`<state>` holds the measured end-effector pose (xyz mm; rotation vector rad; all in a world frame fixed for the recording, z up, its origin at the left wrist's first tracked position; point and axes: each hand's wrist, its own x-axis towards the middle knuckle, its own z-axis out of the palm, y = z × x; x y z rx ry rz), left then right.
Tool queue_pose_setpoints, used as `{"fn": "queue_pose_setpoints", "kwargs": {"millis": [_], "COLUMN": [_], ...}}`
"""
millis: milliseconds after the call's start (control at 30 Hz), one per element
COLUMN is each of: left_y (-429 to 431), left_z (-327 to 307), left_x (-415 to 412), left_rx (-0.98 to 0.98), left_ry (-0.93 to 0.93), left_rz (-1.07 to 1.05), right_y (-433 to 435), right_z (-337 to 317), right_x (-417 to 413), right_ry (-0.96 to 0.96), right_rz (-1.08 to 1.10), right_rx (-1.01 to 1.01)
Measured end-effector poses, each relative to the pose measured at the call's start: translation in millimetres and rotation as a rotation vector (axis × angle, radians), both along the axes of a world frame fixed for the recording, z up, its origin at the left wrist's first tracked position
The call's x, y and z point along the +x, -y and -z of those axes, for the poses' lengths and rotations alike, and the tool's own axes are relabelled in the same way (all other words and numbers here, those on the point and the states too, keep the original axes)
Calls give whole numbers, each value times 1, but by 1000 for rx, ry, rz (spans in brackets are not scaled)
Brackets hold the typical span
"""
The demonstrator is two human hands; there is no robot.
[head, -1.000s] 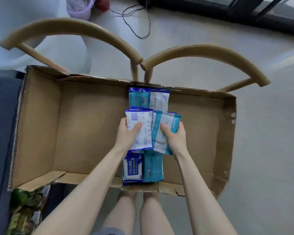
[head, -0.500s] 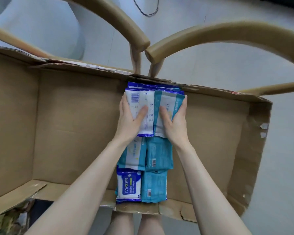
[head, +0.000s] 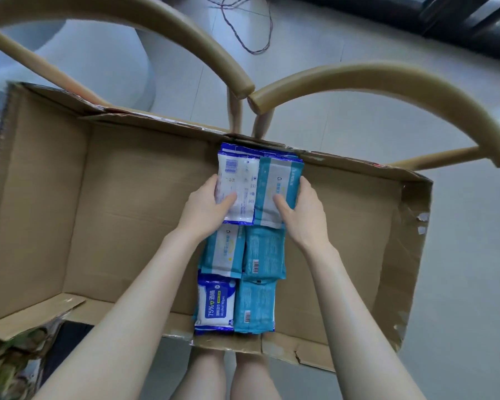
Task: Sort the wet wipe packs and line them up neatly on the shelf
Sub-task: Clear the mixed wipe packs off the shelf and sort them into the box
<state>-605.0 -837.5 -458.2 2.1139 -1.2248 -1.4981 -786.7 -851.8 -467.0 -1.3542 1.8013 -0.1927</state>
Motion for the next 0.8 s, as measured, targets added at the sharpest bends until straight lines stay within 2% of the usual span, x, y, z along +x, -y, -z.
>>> {"fn": "queue_pose_setpoints", "kwargs": {"millis": [100,333,567,800], "left_y": [-23,-112,-259,-418], "left_z": [-33,-150,-241,-260], "left_x": [3,14,44,86], "left_rx": [-9,-170,-285,-278], "left_ry": [107,184,237,297], "left_rz": [69,38,-220,-485], "right_y": [-17,-76,-179,-289], "right_z": [-37,-159,-245,-260], "right_x": [0,22,63,116], "right_ry": [-116,-93,-4,109], "right_rz": [-161,-417,-669,-937], "right_rx": [-34,-179,-304,-343]}}
